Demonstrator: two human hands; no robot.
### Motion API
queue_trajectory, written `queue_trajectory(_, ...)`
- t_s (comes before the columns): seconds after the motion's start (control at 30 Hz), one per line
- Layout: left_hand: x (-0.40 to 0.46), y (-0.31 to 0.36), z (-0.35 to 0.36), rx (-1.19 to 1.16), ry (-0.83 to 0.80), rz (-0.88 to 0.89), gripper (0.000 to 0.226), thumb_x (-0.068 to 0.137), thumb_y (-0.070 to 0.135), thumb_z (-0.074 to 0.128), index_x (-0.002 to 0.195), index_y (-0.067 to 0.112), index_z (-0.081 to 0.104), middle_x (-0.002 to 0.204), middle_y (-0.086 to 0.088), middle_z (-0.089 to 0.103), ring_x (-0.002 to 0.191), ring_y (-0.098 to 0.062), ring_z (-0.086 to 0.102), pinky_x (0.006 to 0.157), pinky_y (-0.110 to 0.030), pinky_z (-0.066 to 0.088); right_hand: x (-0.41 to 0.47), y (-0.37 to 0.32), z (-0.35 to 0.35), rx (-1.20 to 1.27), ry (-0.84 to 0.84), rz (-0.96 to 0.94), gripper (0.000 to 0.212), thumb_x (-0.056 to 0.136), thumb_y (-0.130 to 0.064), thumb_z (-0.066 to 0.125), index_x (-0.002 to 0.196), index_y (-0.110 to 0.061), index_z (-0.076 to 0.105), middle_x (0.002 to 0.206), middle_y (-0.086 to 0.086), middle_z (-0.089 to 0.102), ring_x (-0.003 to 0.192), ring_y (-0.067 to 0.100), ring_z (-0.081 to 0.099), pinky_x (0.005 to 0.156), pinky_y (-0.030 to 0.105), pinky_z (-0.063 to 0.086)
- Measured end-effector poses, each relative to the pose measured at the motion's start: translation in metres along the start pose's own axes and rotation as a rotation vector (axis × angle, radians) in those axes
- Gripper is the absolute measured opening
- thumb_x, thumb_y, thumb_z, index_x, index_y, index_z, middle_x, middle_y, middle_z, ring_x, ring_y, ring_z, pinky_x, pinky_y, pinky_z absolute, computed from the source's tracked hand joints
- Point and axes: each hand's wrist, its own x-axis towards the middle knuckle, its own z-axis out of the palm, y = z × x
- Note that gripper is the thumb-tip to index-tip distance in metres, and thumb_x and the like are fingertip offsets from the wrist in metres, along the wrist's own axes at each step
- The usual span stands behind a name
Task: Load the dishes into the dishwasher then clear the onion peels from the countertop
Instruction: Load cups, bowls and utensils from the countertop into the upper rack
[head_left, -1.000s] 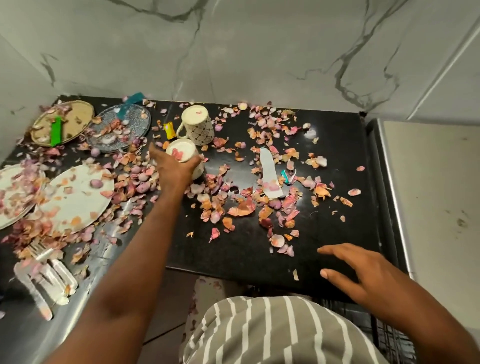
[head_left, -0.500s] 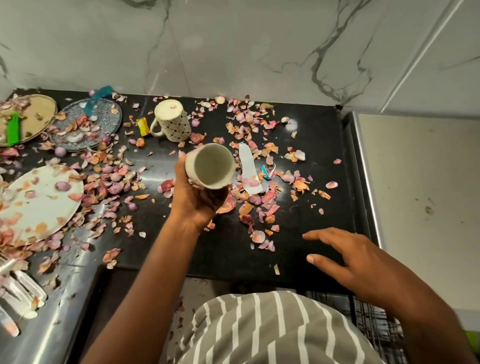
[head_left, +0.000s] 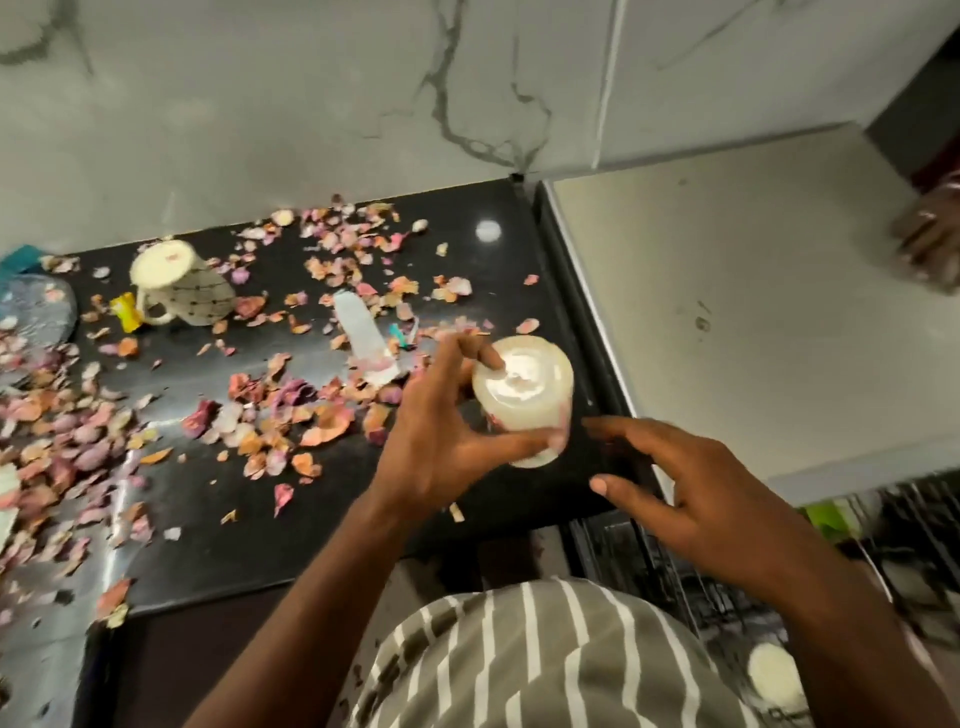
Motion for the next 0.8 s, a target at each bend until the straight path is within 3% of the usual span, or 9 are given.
queue_trajectory(0.13,0.0,0.022,0.051,0.35,-0.252,0.083,0.077,0.064,0.06,0.092,0.116,0.038,0.04,0.116,0.02,0.062,0.1,-0.01,0.066,0.076,-0.04,0.058,-0.029,0.011,-0.011,0.099,0.143,0.066,0.072,0.09,-0.057,0.07,0.153,-0.046,0.037,0.142,-0.03,0.053,0.129,-0.008,0.053,0.097,0.009,0.047)
queue_trajectory(0.2,-0.002,0.029,0.078,0.4,-0.373,0.155,0.085,0.066,0.062,0.089,0.13,0.039,0.038,0.126,0.025,0.054,0.106,-0.009,0.065,0.086,-0.034,0.058,-0.043,0.017,-0.017,0.046,0.179,0.127,0.086,0.083,-0.068,0.07,0.156,-0.047,0.029,0.144,-0.03,0.048,0.127,-0.01,0.051,0.097,0.01,0.047)
queue_trajectory(0.27,-0.005,0.031,0.102,0.458,-0.487,0.282,0.095,0.071,0.063,0.084,0.148,0.032,0.037,0.14,0.023,0.048,0.114,-0.009,0.062,0.098,-0.021,0.045,-0.058,0.024,-0.023,-0.048,0.188,0.154,0.085,0.08,-0.073,0.072,0.152,-0.047,0.034,0.14,-0.03,0.051,0.122,-0.01,0.052,0.097,0.018,0.05)
queue_trajectory(0.33,-0.007,0.033,0.124,0.535,-0.552,0.38,0.105,0.075,0.063,0.081,0.157,0.025,0.029,0.143,0.012,0.056,0.112,-0.01,0.063,0.097,-0.015,0.034,-0.074,0.032,-0.029,-0.115,0.177,0.194,0.082,0.076,-0.077,0.074,0.145,-0.045,0.043,0.129,-0.028,0.058,0.114,-0.008,0.056,0.093,0.023,0.052)
queue_trajectory(0.43,-0.013,0.038,0.153,0.578,-0.605,0.433,0.12,0.075,0.061,0.083,0.164,0.026,0.01,0.126,0.008,0.07,0.107,-0.016,0.068,0.097,-0.025,0.047,-0.095,0.048,-0.034,-0.1,0.16,0.248,0.076,0.071,-0.073,0.078,0.135,-0.041,0.05,0.117,-0.023,0.063,0.105,-0.003,0.061,0.087,0.029,0.056)
queue_trajectory(0.57,-0.019,0.041,0.184,0.556,-0.757,0.344,0.127,0.079,0.054,0.083,0.161,0.041,-0.013,0.134,0.002,0.067,0.108,-0.022,0.07,0.09,-0.042,0.058,-0.121,0.071,-0.036,-0.07,0.14,0.33,0.067,0.072,-0.063,0.078,0.129,-0.041,0.051,0.108,-0.018,0.066,0.096,0.002,0.065,0.082,0.036,0.059)
queue_trajectory(0.67,-0.02,0.042,0.198,0.579,-0.821,0.352,0.119,0.085,0.043,0.08,0.16,0.044,-0.012,0.147,-0.002,0.059,0.118,-0.028,0.067,0.094,-0.048,0.058,-0.145,0.095,-0.042,-0.091,0.164,0.431,0.076,0.065,-0.068,0.072,0.133,-0.04,0.051,0.115,-0.018,0.066,0.101,0.002,0.065,0.086,0.038,0.059)
queue_trajectory(0.8,-0.019,0.037,0.198,0.564,-0.839,0.29,0.109,0.09,0.049,0.075,0.161,0.043,-0.008,0.16,0.002,0.044,0.135,-0.021,0.056,0.104,-0.049,0.054,-0.177,0.133,-0.05,-0.151,0.2,0.591,0.086,0.06,-0.075,0.066,0.137,-0.041,0.048,0.125,-0.011,0.06,0.101,0.013,0.064,0.084,0.044,0.06)
